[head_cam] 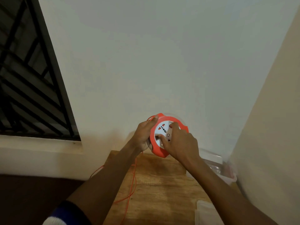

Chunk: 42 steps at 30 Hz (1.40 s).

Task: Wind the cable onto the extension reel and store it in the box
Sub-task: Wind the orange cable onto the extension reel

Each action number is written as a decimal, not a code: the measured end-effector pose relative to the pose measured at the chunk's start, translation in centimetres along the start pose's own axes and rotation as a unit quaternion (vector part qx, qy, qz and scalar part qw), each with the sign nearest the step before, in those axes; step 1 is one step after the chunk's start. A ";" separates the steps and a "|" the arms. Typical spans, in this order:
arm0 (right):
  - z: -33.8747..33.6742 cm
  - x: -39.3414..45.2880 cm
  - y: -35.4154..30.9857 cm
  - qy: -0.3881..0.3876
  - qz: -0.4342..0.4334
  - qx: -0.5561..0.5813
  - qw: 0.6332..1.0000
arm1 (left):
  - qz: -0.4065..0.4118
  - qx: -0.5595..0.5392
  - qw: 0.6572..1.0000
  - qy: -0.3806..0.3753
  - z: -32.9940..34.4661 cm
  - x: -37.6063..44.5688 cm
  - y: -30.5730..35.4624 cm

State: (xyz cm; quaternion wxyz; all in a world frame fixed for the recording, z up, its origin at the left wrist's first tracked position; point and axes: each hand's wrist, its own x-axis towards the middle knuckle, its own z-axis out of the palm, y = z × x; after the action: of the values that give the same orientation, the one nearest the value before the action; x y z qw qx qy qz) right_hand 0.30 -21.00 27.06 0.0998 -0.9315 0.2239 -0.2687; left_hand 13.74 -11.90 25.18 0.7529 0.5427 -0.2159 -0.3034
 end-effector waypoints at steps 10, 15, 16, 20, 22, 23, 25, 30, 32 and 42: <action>1.3 -5.0 2.2 -0.121 -0.194 -0.069 0.971 | -0.054 0.056 0.997 -0.012 -1.4 -2.0 -5.0; 2.2 -7.2 2.5 -0.152 -0.167 -0.117 0.967 | -0.109 0.039 0.993 -0.009 -2.0 -3.4 -6.5; 2.4 -7.5 2.4 -0.158 -0.160 -0.123 0.967 | -0.115 0.041 0.993 -0.009 -2.0 -3.6 -6.7; 3.1 -7.5 2.2 -0.179 -0.185 -0.163 0.952 | -0.137 0.028 0.990 -0.018 -2.2 -4.4 -6.8; 3.2 -7.1 2.1 -0.165 -0.199 -0.169 0.951 | -0.130 0.023 0.991 -0.016 -2.1 -4.4 -6.7; 3.2 -7.0 2.1 -0.145 -0.184 -0.158 0.959 | -0.124 0.011 0.992 -0.014 -1.9 -4.5 -6.6; 3.1 -6.8 1.8 -0.090 -0.115 -0.118 0.982 | -0.113 -0.021 0.993 -0.009 -1.5 -4.5 -6.5; 3.6 -7.3 1.1 -0.042 -0.035 -0.076 0.996 | -0.083 -0.037 0.996 0.015 -0.9 -4.8 -7.4; 3.8 -7.6 0.9 -0.049 0.007 -0.053 0.997 | -0.062 -0.038 0.996 0.056 -0.7 -4.9 -8.3; 3.2 -8.9 1.3 -0.061 -0.059 -0.068 0.994 | -0.100 -0.058 0.993 0.012 -2.0 -6.6 -9.6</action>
State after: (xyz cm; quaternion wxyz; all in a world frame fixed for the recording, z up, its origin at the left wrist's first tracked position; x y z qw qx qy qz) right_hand -5.15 -17.79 19.92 0.0334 -0.9624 0.1795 -0.2013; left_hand 8.15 -8.19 15.43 0.7512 0.5209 -0.1334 -0.3829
